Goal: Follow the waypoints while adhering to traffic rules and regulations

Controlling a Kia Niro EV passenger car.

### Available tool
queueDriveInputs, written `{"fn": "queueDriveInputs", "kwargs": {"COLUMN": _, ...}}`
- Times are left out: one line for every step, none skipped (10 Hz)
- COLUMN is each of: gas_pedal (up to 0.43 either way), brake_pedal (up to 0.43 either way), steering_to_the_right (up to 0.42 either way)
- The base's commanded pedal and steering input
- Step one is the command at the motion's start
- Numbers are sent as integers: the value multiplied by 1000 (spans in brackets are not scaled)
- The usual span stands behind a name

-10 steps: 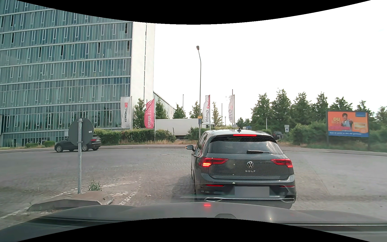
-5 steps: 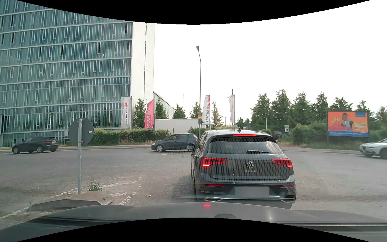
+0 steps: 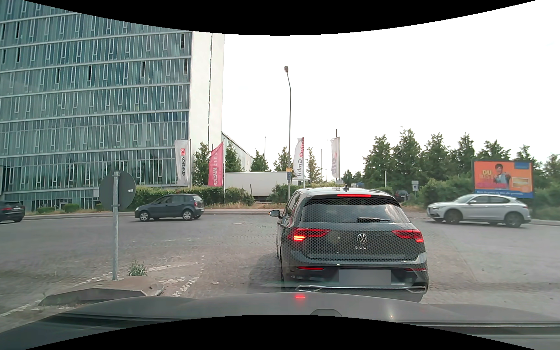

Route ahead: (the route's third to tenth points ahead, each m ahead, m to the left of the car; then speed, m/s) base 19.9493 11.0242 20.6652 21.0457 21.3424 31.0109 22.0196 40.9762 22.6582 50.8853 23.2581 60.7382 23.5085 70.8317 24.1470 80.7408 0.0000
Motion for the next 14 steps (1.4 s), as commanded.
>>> {"fn": "queueDriveInputs", "kwargs": {"gas_pedal": 0, "brake_pedal": 256, "steering_to_the_right": -6}}
{"fn": "queueDriveInputs", "kwargs": {"gas_pedal": 0, "brake_pedal": 256, "steering_to_the_right": -6}}
{"fn": "queueDriveInputs", "kwargs": {"gas_pedal": 0, "brake_pedal": 256, "steering_to_the_right": -6}}
{"fn": "queueDriveInputs", "kwargs": {"gas_pedal": 0, "brake_pedal": 256, "steering_to_the_right": -6}}
{"fn": "queueDriveInputs", "kwargs": {"gas_pedal": 0, "brake_pedal": 256, "steering_to_the_right": -6}}
{"fn": "queueDriveInputs", "kwargs": {"gas_pedal": 0, "brake_pedal": 256, "steering_to_the_right": -6}}
{"fn": "queueDriveInputs", "kwargs": {"gas_pedal": 0, "brake_pedal": 256, "steering_to_the_right": -6}}
{"fn": "queueDriveInputs", "kwargs": {"gas_pedal": 0, "brake_pedal": 256, "steering_to_the_right": -6}}
{"fn": "queueDriveInputs", "kwargs": {"gas_pedal": 0, "brake_pedal": 256, "steering_to_the_right": -6}}
{"fn": "queueDriveInputs", "kwargs": {"gas_pedal": 0, "brake_pedal": 256, "steering_to_the_right": -7}}
{"fn": "queueDriveInputs", "kwargs": {"gas_pedal": 0, "brake_pedal": 256, "steering_to_the_right": -6}}
{"fn": "queueDriveInputs", "kwargs": {"gas_pedal": 0, "brake_pedal": 256, "steering_to_the_right": -6}}
{"fn": "queueDriveInputs", "kwargs": {"gas_pedal": 0, "brake_pedal": 250, "steering_to_the_right": -6}}
{"fn": "queueDriveInputs", "kwargs": {"gas_pedal": 0, "brake_pedal": 256, "steering_to_the_right": -6}}
